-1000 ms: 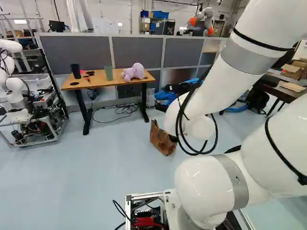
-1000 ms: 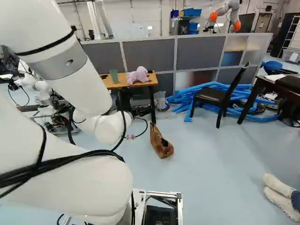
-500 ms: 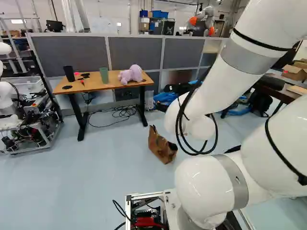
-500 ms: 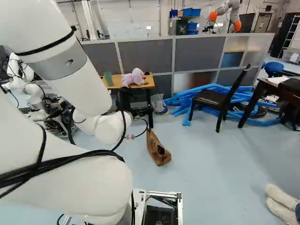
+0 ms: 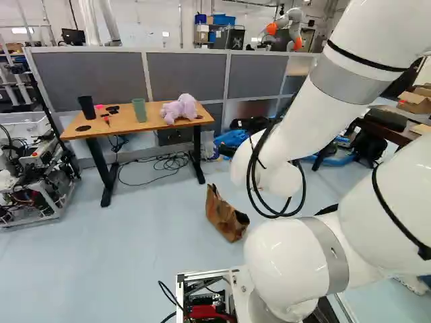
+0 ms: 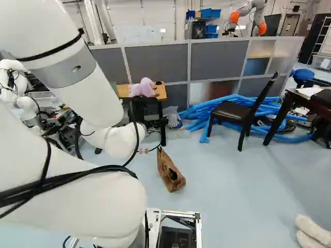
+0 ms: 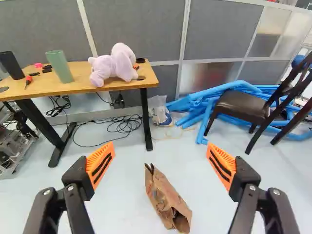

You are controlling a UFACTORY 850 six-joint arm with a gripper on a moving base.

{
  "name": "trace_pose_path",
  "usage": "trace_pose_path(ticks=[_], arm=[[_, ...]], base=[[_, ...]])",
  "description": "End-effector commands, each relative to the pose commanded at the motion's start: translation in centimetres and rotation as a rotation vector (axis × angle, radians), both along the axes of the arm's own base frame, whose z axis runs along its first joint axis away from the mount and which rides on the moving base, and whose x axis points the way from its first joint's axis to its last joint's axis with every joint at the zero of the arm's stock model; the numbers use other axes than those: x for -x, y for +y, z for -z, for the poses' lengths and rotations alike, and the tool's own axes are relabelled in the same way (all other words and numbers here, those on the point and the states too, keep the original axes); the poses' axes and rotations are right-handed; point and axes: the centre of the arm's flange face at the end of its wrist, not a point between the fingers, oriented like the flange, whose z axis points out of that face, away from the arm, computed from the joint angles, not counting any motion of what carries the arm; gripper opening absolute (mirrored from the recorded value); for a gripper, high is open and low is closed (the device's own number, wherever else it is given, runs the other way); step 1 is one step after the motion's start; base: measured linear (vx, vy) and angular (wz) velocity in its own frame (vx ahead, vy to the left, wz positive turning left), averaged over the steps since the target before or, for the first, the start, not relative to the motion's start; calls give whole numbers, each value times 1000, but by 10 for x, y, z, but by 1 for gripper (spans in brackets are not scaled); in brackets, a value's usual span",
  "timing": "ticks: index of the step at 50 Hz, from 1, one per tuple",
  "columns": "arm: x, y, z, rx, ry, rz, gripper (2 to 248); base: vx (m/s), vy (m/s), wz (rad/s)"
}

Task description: Pick up the bag on the ground and place it on the table

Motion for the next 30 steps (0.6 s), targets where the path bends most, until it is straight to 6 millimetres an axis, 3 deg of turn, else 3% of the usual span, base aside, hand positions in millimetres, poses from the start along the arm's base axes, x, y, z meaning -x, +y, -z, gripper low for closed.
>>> trace_pose_path(ticks=[12, 30], arm=[[0, 0, 0, 0, 0, 0, 247], [-2, 0, 0, 0, 9, 0, 247]], base=[[138, -5, -16], [2, 0, -1]])
